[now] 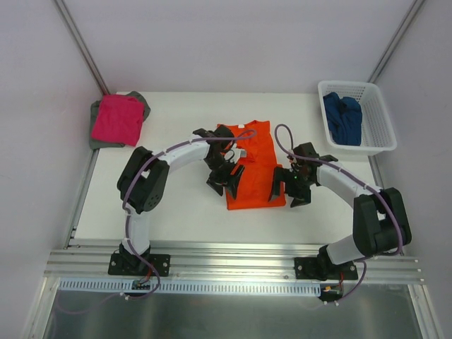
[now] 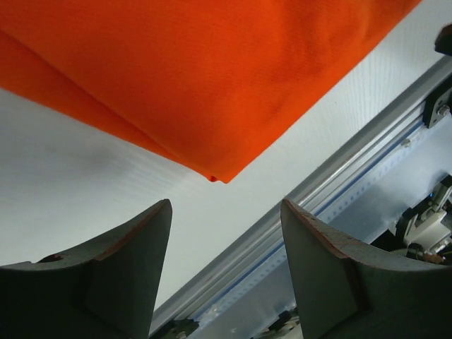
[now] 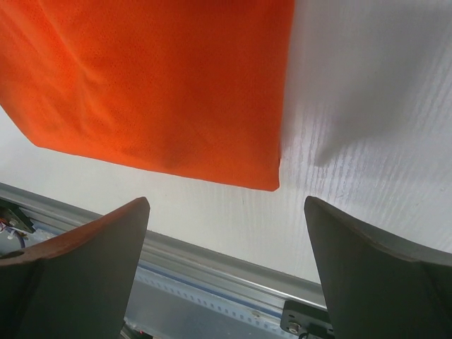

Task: Fold and stack the t-shirts
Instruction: Fold the tshirt

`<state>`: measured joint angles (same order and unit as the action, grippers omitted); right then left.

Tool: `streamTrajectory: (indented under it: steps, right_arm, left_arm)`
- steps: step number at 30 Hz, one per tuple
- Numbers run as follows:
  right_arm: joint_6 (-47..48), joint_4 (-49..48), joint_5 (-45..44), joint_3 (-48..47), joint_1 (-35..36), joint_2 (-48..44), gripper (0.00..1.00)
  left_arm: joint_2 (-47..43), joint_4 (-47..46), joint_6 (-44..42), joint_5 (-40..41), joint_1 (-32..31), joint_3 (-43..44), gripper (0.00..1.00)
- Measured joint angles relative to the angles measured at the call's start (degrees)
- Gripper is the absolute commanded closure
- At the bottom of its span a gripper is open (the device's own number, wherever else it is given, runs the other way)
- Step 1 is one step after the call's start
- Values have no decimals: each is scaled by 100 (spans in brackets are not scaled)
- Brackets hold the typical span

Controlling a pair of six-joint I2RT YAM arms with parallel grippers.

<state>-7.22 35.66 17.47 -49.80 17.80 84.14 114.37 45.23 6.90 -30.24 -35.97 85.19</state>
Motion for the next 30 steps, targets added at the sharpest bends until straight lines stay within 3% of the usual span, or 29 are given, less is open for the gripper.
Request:
streamTrajectory:
  steps: [20,30]
  right_arm:
    - [-26,-437,284,-2,-7,404,18]
    - [-24,-570,398,-2,-13,487,25]
  left_arm:
    - [-46,-107,157,-280,-170,-496,38]
    - [-13,-151,214,-485,-170,-496,50]
